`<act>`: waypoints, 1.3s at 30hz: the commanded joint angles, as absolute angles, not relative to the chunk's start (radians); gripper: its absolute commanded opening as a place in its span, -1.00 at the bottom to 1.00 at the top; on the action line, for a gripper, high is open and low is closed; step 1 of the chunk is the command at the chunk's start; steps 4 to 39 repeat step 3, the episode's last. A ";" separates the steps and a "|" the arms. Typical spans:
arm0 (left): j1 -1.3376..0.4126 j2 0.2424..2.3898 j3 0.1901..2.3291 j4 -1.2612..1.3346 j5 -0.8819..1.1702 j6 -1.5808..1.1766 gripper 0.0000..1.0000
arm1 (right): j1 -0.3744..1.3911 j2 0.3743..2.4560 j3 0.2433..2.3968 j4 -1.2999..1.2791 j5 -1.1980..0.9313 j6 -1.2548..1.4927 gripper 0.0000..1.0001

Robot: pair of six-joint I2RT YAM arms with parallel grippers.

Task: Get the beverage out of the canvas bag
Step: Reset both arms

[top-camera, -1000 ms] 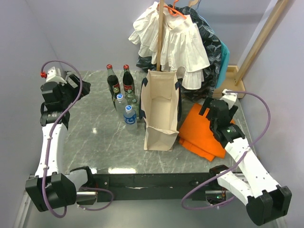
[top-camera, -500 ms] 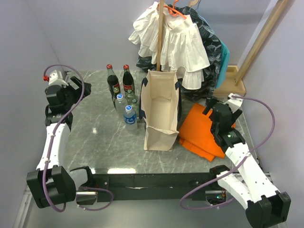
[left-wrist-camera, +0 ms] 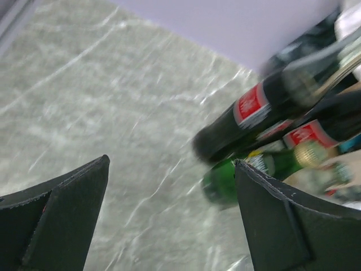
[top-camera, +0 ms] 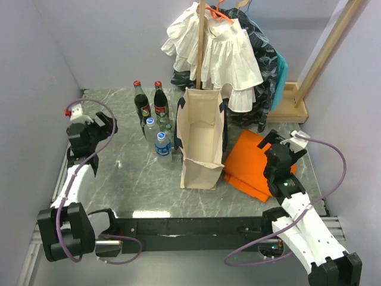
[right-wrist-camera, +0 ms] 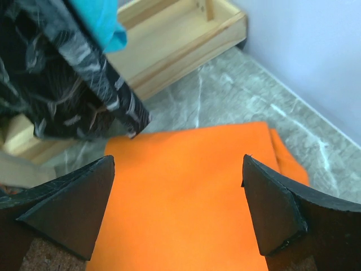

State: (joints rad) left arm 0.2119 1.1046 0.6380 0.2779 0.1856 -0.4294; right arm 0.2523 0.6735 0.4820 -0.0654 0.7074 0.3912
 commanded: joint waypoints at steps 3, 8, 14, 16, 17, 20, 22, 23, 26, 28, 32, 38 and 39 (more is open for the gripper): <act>0.209 1.138 0.565 0.480 0.127 -0.333 0.93 | 0.248 0.690 0.472 0.066 0.816 0.342 1.00; 0.209 1.138 0.565 0.480 0.127 -0.333 0.93 | 0.248 0.690 0.472 0.066 0.816 0.342 1.00; 0.209 1.138 0.565 0.480 0.127 -0.333 0.93 | 0.248 0.690 0.472 0.066 0.816 0.342 1.00; 0.209 1.138 0.565 0.480 0.127 -0.333 0.93 | 0.248 0.690 0.472 0.066 0.816 0.342 1.00; 0.209 1.138 0.565 0.480 0.127 -0.333 0.93 | 0.248 0.690 0.472 0.066 0.816 0.342 1.00; 0.209 1.138 0.565 0.480 0.127 -0.333 0.93 | 0.248 0.690 0.472 0.066 0.816 0.342 1.00; 0.209 1.138 0.565 0.480 0.127 -0.333 0.93 | 0.248 0.690 0.472 0.066 0.816 0.342 1.00; 0.209 1.138 0.565 0.480 0.127 -0.333 0.93 | 0.248 0.690 0.472 0.066 0.816 0.342 1.00; 0.209 1.138 0.565 0.480 0.127 -0.333 0.93 | 0.248 0.690 0.472 0.066 0.816 0.342 1.00; 0.209 1.138 0.565 0.480 0.127 -0.333 0.93 | 0.248 0.690 0.472 0.066 0.816 0.342 1.00; 0.209 1.138 0.565 0.480 0.127 -0.333 0.93 | 0.248 0.690 0.472 0.066 0.816 0.342 1.00; 0.209 1.138 0.565 0.480 0.127 -0.333 0.93 | 0.248 0.690 0.472 0.066 0.816 0.342 1.00; 0.209 1.138 0.565 0.480 0.127 -0.333 0.93 | 0.248 0.690 0.472 0.066 0.816 0.342 1.00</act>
